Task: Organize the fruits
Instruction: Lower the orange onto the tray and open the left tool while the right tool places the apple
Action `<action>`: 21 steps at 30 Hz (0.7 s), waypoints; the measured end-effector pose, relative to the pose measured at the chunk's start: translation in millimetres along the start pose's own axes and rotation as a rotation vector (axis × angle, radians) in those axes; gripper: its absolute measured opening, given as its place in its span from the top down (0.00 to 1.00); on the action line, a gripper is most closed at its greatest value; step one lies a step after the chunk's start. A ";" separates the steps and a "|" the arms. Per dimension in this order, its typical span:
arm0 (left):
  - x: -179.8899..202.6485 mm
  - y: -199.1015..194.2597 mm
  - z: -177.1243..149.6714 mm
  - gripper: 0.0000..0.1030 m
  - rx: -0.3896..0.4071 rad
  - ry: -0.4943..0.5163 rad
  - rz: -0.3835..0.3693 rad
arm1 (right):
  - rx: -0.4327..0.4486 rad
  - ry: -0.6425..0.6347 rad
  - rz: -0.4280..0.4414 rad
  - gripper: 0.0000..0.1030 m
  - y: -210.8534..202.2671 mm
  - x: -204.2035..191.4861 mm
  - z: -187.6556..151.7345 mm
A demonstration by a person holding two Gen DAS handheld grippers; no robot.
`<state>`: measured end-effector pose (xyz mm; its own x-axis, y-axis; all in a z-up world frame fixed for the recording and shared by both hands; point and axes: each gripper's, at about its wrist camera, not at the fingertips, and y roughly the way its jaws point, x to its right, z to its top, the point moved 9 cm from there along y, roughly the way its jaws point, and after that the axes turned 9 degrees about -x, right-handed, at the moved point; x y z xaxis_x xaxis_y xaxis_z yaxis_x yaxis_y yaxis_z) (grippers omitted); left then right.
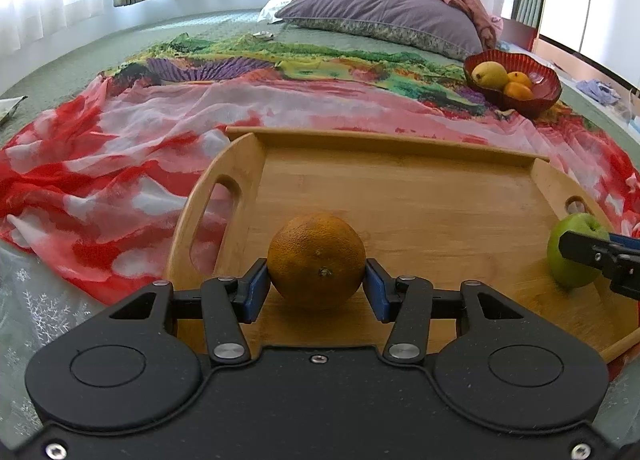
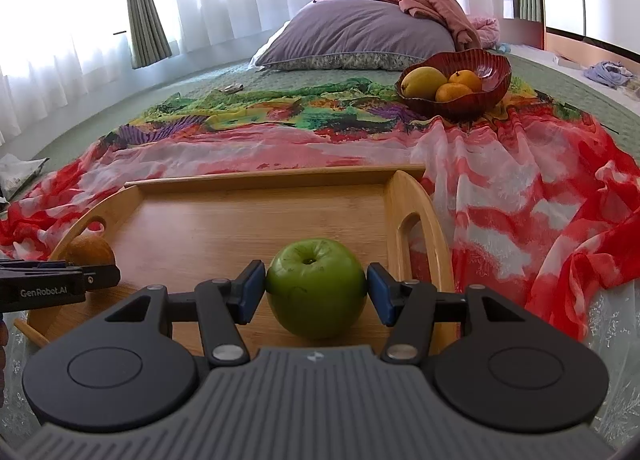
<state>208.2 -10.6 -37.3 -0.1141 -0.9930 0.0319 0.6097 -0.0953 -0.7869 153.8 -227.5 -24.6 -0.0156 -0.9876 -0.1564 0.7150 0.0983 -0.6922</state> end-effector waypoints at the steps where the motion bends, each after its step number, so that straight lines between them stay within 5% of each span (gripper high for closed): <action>1: 0.0 0.2 1.1 0.53 0.001 0.005 0.002 | 0.000 -0.001 0.000 0.43 -0.1 0.2 0.1; 21: 1.5 2.6 1.4 0.53 -0.004 0.026 0.015 | 0.000 -0.003 -0.001 0.42 0.3 -0.8 -0.1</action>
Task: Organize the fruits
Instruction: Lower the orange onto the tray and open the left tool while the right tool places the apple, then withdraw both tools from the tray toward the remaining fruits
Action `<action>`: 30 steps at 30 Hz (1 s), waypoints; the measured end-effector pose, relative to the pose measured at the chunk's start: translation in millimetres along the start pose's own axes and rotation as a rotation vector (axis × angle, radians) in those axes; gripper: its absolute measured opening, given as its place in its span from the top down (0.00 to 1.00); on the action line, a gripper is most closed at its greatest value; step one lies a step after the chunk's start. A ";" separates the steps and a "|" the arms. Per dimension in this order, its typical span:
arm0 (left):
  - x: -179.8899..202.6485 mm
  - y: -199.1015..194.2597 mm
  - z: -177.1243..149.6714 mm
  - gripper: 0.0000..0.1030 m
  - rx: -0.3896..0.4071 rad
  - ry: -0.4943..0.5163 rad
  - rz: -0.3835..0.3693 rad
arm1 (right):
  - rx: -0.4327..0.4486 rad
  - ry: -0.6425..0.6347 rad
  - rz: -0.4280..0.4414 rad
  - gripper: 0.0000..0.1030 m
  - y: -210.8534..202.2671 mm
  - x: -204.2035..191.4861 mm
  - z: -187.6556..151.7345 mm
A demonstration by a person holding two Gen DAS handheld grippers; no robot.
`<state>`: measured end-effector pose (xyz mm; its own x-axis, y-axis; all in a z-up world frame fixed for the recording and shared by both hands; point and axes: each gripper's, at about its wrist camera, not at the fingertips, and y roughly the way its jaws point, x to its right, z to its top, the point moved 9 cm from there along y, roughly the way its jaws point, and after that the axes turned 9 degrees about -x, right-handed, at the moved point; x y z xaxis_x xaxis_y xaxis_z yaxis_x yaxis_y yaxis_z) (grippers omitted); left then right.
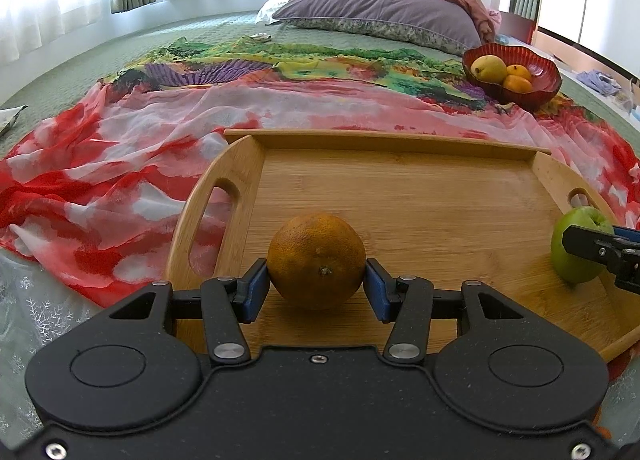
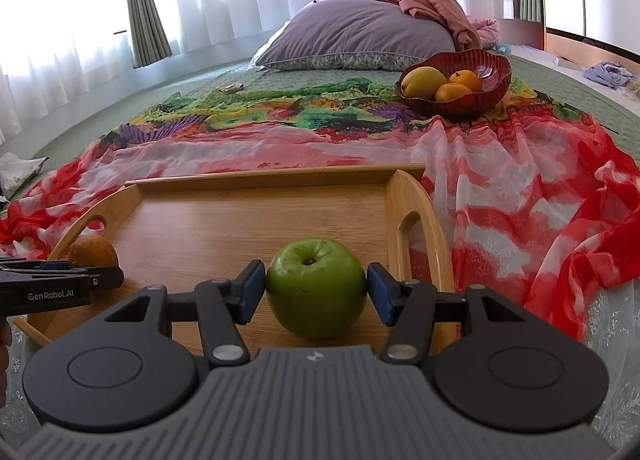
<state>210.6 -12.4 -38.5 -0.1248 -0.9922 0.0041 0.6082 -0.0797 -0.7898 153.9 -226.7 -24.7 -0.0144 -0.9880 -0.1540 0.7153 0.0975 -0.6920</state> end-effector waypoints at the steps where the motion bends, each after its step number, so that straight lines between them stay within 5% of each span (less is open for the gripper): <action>1: -0.1 -0.2 -0.1 0.52 -0.001 0.000 0.000 | 0.000 0.000 0.000 0.42 0.0 -0.1 0.0; 6: -0.1 -3.9 -2.0 0.51 0.003 0.008 0.006 | -0.002 0.003 0.002 0.36 -1.2 0.6 -1.4; 10: 0.6 -13.8 -0.8 0.37 0.035 0.033 0.026 | -0.001 0.001 0.002 0.32 -2.3 0.8 -1.9; 14: 1.0 -24.4 -0.5 0.34 0.049 0.040 0.025 | 0.004 -0.008 0.009 0.27 -8.3 -0.1 -4.3; 30: 16.0 -81.9 -19.5 0.16 0.127 0.079 -0.047 | 0.073 -0.093 0.022 0.14 -53.4 -19.1 -13.8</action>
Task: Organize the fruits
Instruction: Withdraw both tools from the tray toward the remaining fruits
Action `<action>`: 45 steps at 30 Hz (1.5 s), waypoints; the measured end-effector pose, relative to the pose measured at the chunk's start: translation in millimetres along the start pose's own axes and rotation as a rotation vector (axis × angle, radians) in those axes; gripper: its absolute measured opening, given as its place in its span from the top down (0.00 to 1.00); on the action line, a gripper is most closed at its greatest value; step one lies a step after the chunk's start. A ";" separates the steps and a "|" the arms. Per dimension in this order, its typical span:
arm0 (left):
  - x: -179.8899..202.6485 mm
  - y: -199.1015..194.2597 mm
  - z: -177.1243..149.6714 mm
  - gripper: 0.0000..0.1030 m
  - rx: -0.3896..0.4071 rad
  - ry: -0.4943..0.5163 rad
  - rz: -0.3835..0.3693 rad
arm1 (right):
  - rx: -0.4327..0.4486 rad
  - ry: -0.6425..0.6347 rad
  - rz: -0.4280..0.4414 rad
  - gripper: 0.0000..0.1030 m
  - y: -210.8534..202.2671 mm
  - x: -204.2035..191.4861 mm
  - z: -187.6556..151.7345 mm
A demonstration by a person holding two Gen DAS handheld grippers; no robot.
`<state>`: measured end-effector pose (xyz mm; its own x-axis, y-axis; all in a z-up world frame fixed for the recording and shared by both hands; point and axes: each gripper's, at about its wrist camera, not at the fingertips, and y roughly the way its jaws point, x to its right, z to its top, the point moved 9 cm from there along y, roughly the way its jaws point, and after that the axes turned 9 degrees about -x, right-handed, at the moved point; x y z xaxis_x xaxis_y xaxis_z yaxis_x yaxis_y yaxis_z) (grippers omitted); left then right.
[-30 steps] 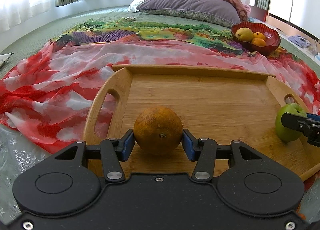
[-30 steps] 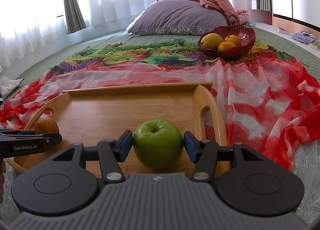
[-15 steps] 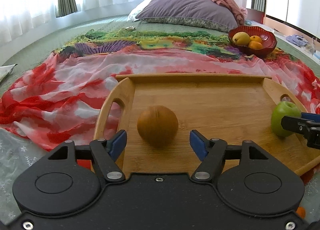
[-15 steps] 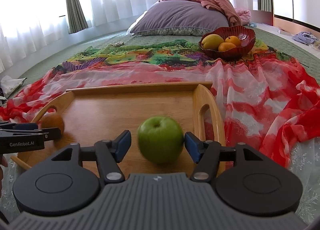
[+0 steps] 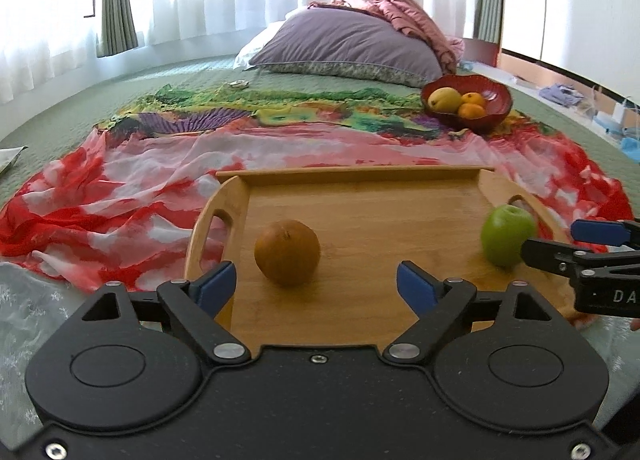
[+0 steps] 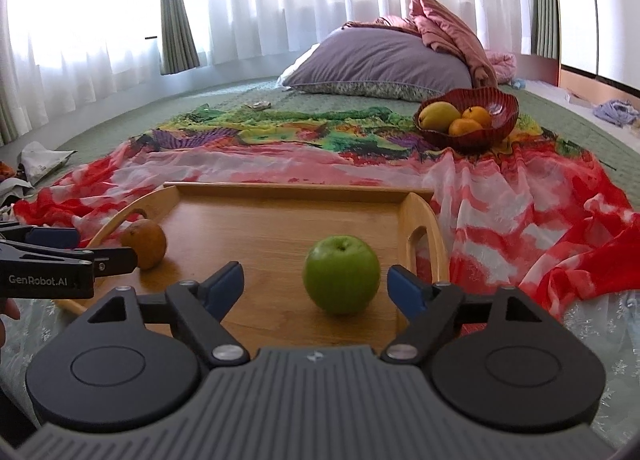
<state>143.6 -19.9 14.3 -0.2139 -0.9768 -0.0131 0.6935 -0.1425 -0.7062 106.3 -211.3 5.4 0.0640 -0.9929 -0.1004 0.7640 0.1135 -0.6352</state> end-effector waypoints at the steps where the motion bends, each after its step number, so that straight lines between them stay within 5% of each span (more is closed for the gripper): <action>1: 1.4 -3.3 -2.2 0.15 0.001 0.003 -0.004 | 0.002 -0.005 -0.001 0.13 -2.8 -1.4 -0.5; 17: 20.9 -36.2 -52.1 0.13 -0.039 0.048 -0.051 | 0.055 -0.103 0.004 0.01 -42.3 -16.9 -34.8; 21: 22.2 -39.9 -61.5 0.06 -0.048 0.034 -0.076 | 0.050 -0.125 -0.016 0.00 -47.5 -17.5 -47.5; 45: 42.7 -30.9 -81.5 0.07 -0.089 0.050 -0.113 | -0.013 -0.147 -0.005 0.00 -44.3 -36.0 -101.5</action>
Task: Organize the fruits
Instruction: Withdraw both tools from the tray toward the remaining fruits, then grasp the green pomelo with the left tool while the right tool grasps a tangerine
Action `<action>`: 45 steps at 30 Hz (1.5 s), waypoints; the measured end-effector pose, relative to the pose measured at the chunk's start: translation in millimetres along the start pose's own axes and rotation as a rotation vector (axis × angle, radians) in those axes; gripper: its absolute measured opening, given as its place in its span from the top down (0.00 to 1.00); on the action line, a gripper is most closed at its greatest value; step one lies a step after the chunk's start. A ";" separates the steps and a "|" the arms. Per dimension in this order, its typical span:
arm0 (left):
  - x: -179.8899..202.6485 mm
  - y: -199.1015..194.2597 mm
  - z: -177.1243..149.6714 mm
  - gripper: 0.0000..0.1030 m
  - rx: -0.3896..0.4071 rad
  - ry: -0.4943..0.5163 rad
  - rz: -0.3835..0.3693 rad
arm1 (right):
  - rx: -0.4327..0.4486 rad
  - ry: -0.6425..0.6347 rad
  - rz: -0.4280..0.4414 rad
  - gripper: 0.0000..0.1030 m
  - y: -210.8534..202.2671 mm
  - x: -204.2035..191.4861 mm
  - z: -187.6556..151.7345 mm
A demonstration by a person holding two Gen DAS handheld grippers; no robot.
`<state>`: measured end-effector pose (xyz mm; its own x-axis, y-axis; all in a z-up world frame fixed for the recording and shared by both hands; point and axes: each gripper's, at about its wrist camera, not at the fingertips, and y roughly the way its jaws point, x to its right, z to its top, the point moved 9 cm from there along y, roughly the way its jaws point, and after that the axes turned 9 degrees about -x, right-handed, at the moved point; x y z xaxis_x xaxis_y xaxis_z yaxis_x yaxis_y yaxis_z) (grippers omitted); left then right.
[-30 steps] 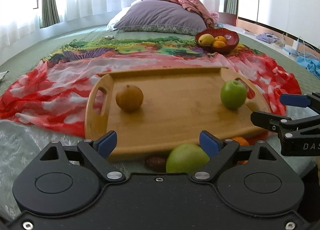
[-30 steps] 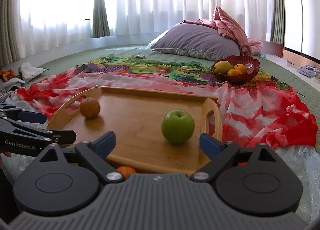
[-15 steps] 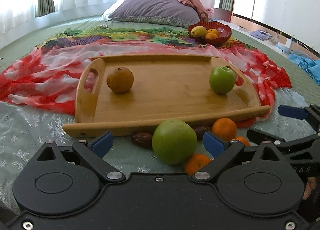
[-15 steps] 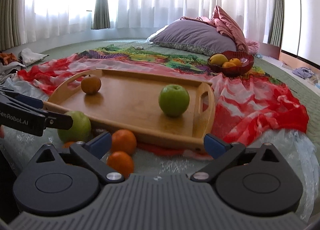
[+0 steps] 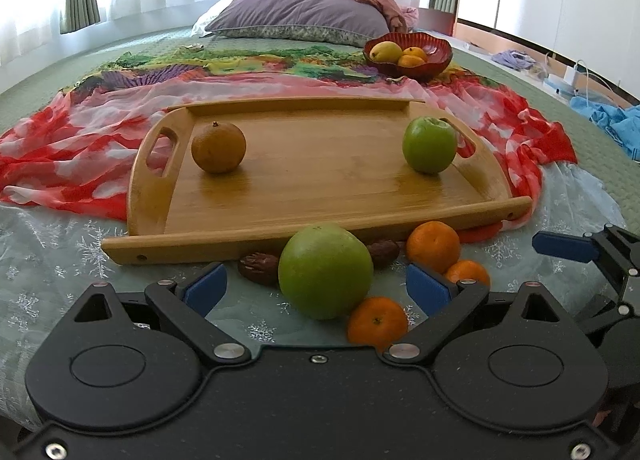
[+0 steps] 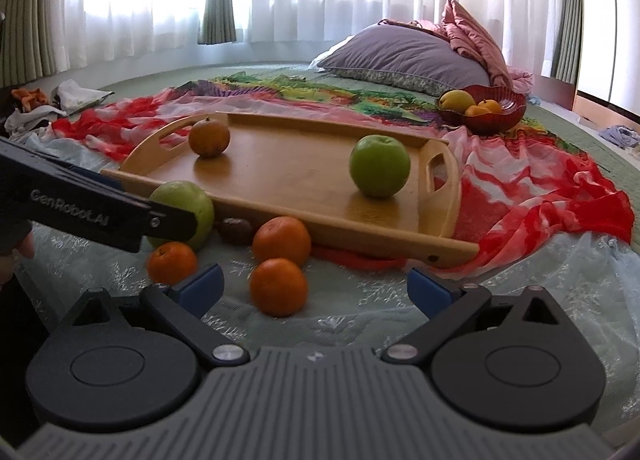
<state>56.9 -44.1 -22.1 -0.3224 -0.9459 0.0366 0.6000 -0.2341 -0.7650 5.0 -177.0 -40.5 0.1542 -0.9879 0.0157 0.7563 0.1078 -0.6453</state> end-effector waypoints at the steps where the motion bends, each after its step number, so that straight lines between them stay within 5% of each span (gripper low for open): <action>1: -0.1 -0.1 0.0 0.08 0.000 -0.001 0.000 | -0.002 0.001 0.004 0.00 0.4 -1.1 -0.8; 16: 12.3 6.9 1.5 0.38 -0.013 0.022 -0.012 | -0.032 0.015 0.069 0.12 3.1 -12.4 -7.3; 35: 9.1 21.7 -2.3 0.42 -0.031 -0.013 0.005 | -0.027 0.098 0.061 0.46 9.0 -11.5 -7.6; 45: 6.7 22.6 -1.4 0.46 -0.021 -0.025 0.017 | -0.025 0.084 0.054 0.52 12.4 -17.0 -5.3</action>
<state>67.3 -55.4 -40.0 -0.2940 -0.9550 0.0396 0.5895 -0.2137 -0.7790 8.5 -159.4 -52.9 0.1396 -0.9868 -0.0826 0.7324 0.1590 -0.6620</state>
